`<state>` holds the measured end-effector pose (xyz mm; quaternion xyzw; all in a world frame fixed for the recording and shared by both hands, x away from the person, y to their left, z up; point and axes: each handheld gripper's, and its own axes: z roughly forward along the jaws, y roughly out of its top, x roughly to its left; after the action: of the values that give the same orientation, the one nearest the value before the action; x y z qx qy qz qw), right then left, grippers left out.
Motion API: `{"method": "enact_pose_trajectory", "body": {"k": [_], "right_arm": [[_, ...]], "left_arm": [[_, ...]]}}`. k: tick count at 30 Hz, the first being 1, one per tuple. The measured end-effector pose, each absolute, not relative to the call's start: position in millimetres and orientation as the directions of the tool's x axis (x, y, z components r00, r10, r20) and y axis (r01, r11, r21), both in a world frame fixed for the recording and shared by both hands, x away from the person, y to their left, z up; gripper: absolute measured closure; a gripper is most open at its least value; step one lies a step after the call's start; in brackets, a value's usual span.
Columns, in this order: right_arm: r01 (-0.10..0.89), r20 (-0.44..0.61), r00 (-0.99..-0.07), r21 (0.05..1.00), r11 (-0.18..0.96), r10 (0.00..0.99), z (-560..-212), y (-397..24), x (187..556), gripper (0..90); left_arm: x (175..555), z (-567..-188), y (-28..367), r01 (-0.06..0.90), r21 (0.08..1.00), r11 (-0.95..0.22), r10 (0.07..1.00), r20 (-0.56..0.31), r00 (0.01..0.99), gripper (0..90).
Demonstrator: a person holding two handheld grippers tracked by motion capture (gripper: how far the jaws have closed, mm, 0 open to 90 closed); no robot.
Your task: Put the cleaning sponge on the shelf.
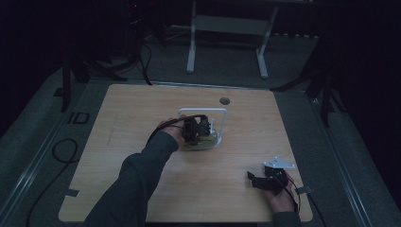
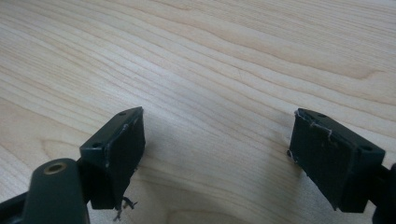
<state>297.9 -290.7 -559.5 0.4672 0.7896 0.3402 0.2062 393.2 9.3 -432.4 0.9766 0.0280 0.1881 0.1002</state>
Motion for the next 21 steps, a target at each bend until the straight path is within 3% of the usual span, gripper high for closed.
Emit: {"method": "enact_pose_trajectory", "body": {"k": [21], "right_arm": [[0.598,-0.007,-0.48,0.73,0.332,0.877,-559.5,-290.7,298.1,17.6]], "left_arm": [[401.0,-433.8,10.3,-0.008,0.196,-0.981,0.07,0.39,0.918,71.8]]}}
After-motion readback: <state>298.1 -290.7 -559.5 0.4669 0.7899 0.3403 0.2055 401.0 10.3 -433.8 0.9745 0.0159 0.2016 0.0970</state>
